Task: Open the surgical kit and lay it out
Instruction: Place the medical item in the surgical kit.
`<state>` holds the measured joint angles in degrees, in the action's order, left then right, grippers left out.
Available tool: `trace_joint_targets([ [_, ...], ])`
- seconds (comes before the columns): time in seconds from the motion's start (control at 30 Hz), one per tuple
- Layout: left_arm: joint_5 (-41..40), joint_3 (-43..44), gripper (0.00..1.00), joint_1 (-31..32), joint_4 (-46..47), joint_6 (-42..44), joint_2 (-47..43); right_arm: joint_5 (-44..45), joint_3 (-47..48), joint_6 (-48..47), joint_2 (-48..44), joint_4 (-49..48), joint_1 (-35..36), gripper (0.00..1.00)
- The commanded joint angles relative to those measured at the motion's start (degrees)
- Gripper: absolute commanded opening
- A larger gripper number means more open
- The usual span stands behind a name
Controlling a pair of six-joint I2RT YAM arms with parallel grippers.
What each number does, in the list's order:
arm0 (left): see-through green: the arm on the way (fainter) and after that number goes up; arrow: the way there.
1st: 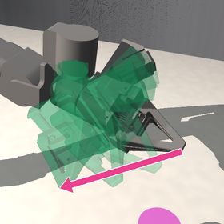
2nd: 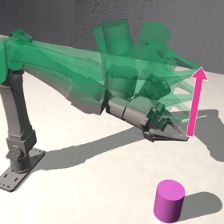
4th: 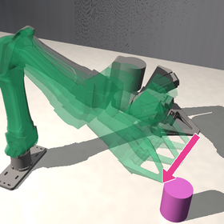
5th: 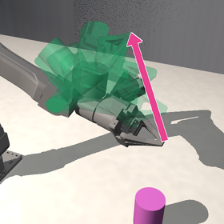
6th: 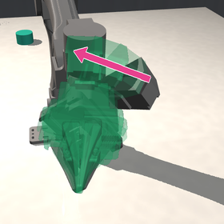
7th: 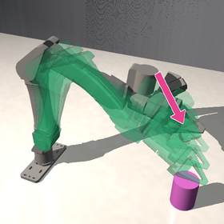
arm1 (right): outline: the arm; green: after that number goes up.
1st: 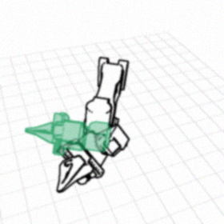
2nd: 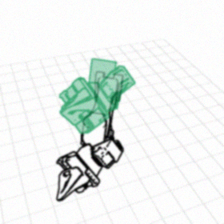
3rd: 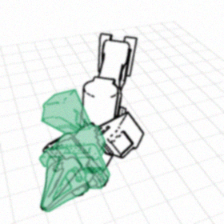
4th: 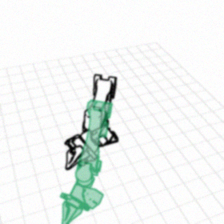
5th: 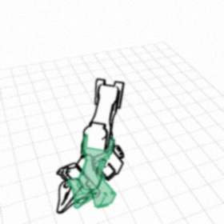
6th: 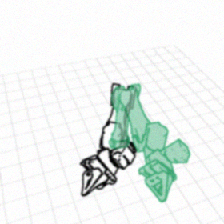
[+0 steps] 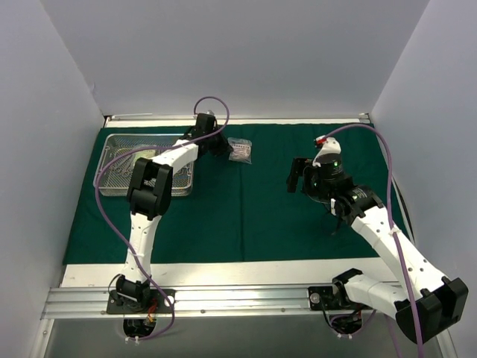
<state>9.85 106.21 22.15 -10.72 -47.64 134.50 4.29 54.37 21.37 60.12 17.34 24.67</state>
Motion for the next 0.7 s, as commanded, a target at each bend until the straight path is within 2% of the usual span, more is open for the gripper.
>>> trace_joint_targets([
  [0.0, -0.97, 1.72, 0.09, 0.17, 4.57, -0.53, -0.02, 1.42, -0.23, 0.70, -1.32, 0.85, -0.50, 0.86],
  [0.03, -1.06, 1.72, 0.11, 0.17, 4.57, -0.61, -0.02, 1.42, -0.23, 0.70, -1.32, 0.76, -0.50, 0.86],
  [0.13, -0.97, 1.28, 0.25, 0.17, 4.13, -0.44, -0.20, 1.51, 0.03, 0.70, -1.23, 0.85, -0.50, 0.86],
  [0.2, -1.14, 1.36, 0.29, 0.17, 3.34, 0.17, -0.99, 1.51, 0.21, 0.70, -1.23, 0.76, -0.50, 0.86],
  [0.27, -1.67, 1.54, 0.40, 0.17, 2.12, 1.14, -2.13, 1.51, 0.21, 0.61, -1.14, 0.76, -0.50, 0.86],
  [0.43, -3.51, 1.98, 0.52, 0.17, -0.79, 3.60, -6.08, 1.24, 0.56, 0.43, -1.06, 0.06, -0.50, 0.86],
  [0.53, -5.01, 3.47, 0.62, 0.08, -5.00, 6.49, -9.60, 0.98, 0.83, 0.08, -0.79, -0.55, -0.50, 0.86],
  [0.57, -5.62, 4.08, 0.69, 0.08, -7.53, 9.11, -11.43, 0.80, 1.00, -0.01, -0.70, -0.64, -0.50, 0.86],
  [0.67, -8.26, 6.63, 0.78, -0.79, -13.17, 16.75, -14.78, 0.63, 1.09, -0.53, -0.18, -1.08, -0.50, 0.86],
])
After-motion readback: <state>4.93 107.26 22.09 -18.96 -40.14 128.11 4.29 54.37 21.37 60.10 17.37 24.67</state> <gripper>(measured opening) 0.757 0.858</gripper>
